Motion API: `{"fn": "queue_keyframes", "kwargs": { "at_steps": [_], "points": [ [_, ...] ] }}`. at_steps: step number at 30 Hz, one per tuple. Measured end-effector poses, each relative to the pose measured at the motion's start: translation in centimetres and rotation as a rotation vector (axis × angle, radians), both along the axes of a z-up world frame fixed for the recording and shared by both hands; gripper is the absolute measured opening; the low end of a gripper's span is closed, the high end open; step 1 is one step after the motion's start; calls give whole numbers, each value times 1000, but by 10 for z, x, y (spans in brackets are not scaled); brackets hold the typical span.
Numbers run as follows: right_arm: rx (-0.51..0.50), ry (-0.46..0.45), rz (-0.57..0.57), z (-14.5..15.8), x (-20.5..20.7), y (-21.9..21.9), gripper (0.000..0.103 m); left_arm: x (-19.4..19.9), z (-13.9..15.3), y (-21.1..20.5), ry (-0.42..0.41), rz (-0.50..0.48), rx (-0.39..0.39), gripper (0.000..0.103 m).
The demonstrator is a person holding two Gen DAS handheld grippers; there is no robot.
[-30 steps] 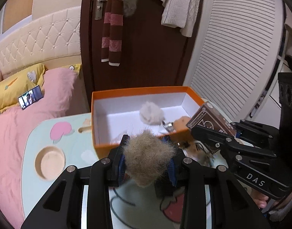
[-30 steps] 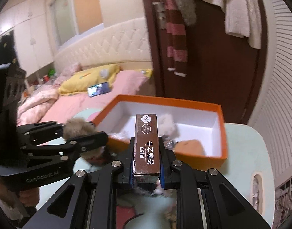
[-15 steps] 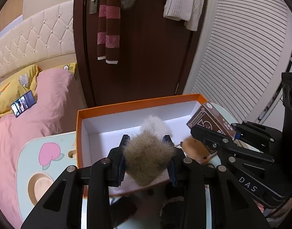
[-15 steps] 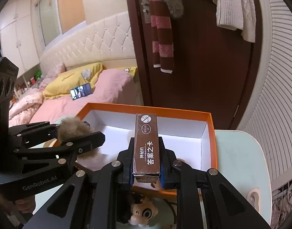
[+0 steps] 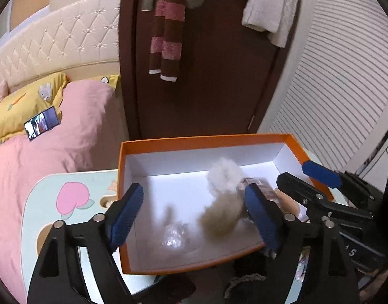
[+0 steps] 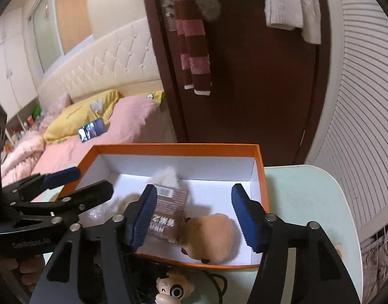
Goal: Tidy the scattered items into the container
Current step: 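Lift both open tools out of the box toward the remaining items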
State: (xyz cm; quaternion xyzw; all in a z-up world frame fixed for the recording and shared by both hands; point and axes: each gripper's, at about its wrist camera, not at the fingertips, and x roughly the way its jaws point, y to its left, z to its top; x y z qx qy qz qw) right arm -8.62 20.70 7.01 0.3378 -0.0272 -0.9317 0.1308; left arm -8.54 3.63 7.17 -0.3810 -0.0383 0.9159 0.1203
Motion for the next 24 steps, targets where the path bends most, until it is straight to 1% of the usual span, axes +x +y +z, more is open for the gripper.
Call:
{"fn": "queue_keyframes", "kwargs": {
  "at_steps": [5, 9, 13, 16, 18, 23, 24],
  "points": [
    [29, 21, 7, 6, 4, -2, 62, 4, 5, 0, 11, 4, 4, 82],
    [26, 32, 13, 11, 11, -2, 62, 14, 13, -1, 40, -5, 18, 82],
    [25, 45, 18, 17, 21, -2, 63, 27, 22, -7, 62, 3, 12, 82],
    [26, 58, 15, 21, 29, -2, 65, 40, 25, -15, 66, 13, 19, 82],
    [24, 65, 14, 23, 36, -2, 69, 50, 25, -21, 69, 28, 17, 82],
    [39, 74, 24, 26, 55, -6, 70, 84, 18, -28, 53, 40, 9, 82],
    [42, 77, 22, 26, 60, -7, 74, 91, 16, -28, 48, 37, 6, 82]
  ]
}}
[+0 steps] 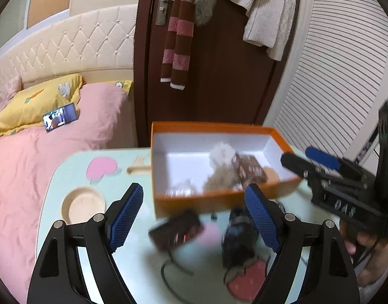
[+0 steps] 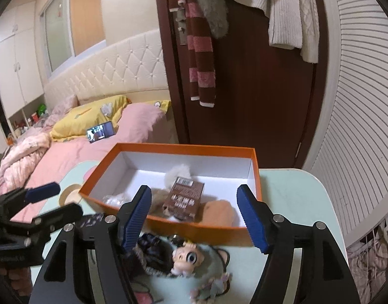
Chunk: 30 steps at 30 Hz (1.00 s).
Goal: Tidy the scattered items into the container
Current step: 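Lift both open tools out of the box toward the remaining items, then grasp the red-black pouch with the left tool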
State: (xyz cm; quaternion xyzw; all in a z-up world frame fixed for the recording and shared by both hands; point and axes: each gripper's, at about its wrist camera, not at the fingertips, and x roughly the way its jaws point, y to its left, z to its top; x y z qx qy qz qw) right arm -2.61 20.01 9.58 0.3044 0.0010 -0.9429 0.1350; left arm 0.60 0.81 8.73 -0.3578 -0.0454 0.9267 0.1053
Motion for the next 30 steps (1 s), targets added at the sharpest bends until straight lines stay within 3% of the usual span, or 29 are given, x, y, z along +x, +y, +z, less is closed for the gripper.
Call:
{"fn": "queue_keyframes", "kwargs": {
  "at_steps": [2, 10, 16, 20, 23, 30],
  "points": [
    [8, 7, -8, -5, 13, 0, 80, 15, -7, -2, -11, -1, -13, 82],
    [-31, -90, 51, -43, 62, 4, 81, 43, -51, -9, -85, 54, -82, 82],
    [10, -165, 52, -65, 84, 6, 86, 43, -73, -6, -165, 54, -92, 82],
    [57, -207, 27, -80, 88, 2, 91, 46, -82, 0, -134, 74, -197, 89],
    [133, -221, 5, -88, 87, -5, 103, 46, -84, -5, -137, 77, -177, 89],
    [128, -188, 7, -92, 88, -3, 103, 47, -88, -7, -126, 71, -160, 92]
  ]
}}
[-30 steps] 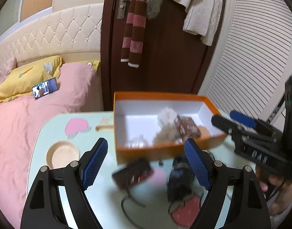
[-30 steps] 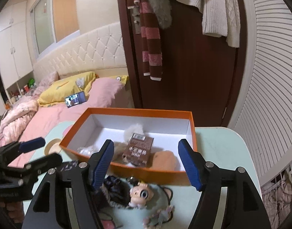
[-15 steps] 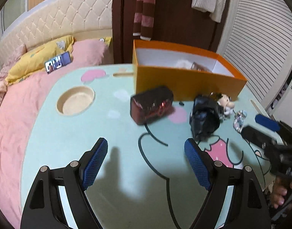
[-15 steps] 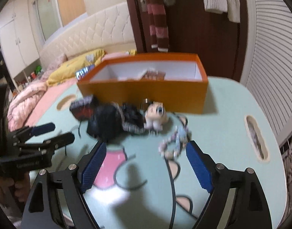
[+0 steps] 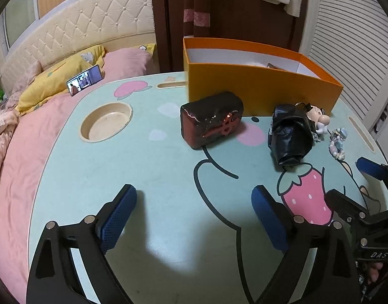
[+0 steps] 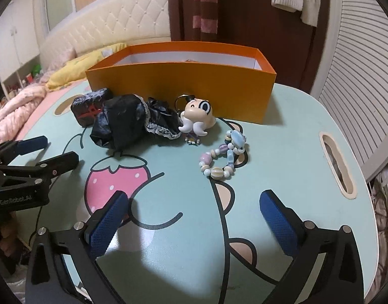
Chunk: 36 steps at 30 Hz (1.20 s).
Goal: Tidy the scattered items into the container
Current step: 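Grasp the red-black pouch with the left tool, then lift the pouch with the left tool while the right tool grasps the bead bracelet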
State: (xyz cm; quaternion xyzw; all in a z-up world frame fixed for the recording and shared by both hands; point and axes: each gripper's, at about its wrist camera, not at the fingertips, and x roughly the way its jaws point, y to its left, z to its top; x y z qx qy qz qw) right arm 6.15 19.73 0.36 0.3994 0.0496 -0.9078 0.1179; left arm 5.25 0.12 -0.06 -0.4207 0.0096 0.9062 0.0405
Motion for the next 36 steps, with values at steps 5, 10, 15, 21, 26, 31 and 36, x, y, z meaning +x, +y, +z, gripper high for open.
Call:
{"fn": "queue_keyframes", "kwargs": {
  "at_steps": [5, 10, 15, 21, 26, 31, 36],
  "points": [
    [-3, 0, 2, -1, 1, 1, 103, 2, 6, 2, -4, -101, 21, 92],
    [-6, 1, 5, 0, 1, 2, 103, -7, 25, 4, 42, -183, -59, 77],
    [-7, 2, 5, 0, 1, 2, 103, -40, 29, 1, 1, -296, -93, 74],
    [-7, 1, 6, 0, 1, 2, 103, -63, 20, 15, -40, -435, -105, 67],
    [-84, -16, 21, 5, 0, 13, 103, -67, 17, 23, -59, -467, -70, 36],
    [-106, 5, -31, 20, -18, 35, 96, -60, 16, 22, -53, -455, -53, 30],
    [-121, -4, -70, 28, -37, 45, 82, -40, 20, 10, -37, -358, 43, 29]
  ]
}}
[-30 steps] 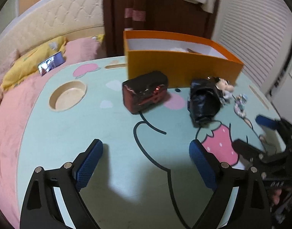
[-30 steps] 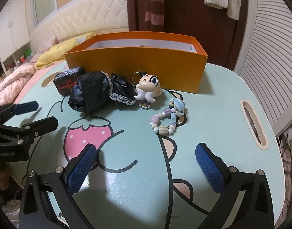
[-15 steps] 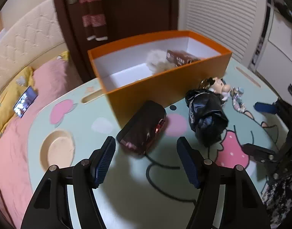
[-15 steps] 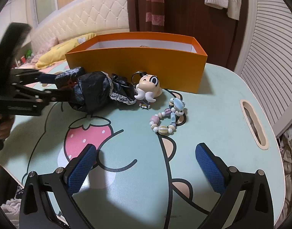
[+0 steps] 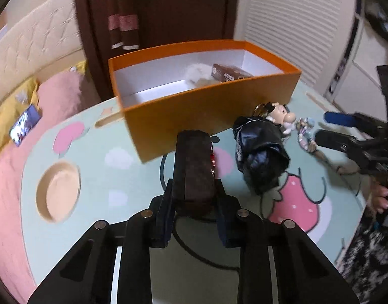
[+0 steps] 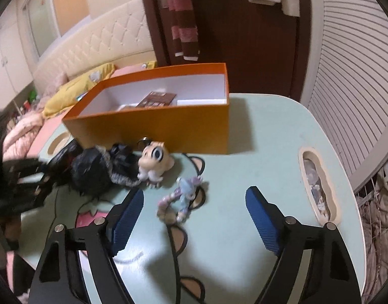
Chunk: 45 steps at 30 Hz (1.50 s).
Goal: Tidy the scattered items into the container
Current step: 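Lift the pouch with the left tool while the right tool grasps the bead bracelet, then carry the pouch and bead bracelet into the orange box and release both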
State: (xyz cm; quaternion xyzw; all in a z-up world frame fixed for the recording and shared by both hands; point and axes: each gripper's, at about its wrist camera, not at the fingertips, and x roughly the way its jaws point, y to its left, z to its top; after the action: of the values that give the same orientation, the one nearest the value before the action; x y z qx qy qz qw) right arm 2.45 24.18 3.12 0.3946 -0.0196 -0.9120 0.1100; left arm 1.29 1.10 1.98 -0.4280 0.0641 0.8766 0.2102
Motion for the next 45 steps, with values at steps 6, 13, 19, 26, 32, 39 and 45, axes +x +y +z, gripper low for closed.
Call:
{"fn": "queue_keyframes", "kwargs": {
  "at_steps": [6, 13, 19, 26, 32, 39, 45],
  "points": [
    [59, -6, 40, -2, -4, -18, 77, 25, 8, -11, 27, 108, 33, 29],
    [116, -33, 69, -16, -14, -29, 17, 36, 16, -17, 41, 141, 79, 29],
    [66, -14, 84, -10, -3, -21, 17, 39, 28, -14, 57, 135, 116, 29],
    [36, 47, 89, 19, -6, -23, 17, 29, 50, -4, 105, 108, 134, 29],
    [20, 110, 115, 43, -25, -32, 17, 2, 71, 8, 144, 83, 149, 29],
    [28, 164, 128, 62, -61, -41, 17, -46, 81, 17, 161, 98, 126, 29],
    [19, 144, 127, 55, -89, -47, 17, -83, 73, 16, 138, 139, 123, 29]
  ]
}}
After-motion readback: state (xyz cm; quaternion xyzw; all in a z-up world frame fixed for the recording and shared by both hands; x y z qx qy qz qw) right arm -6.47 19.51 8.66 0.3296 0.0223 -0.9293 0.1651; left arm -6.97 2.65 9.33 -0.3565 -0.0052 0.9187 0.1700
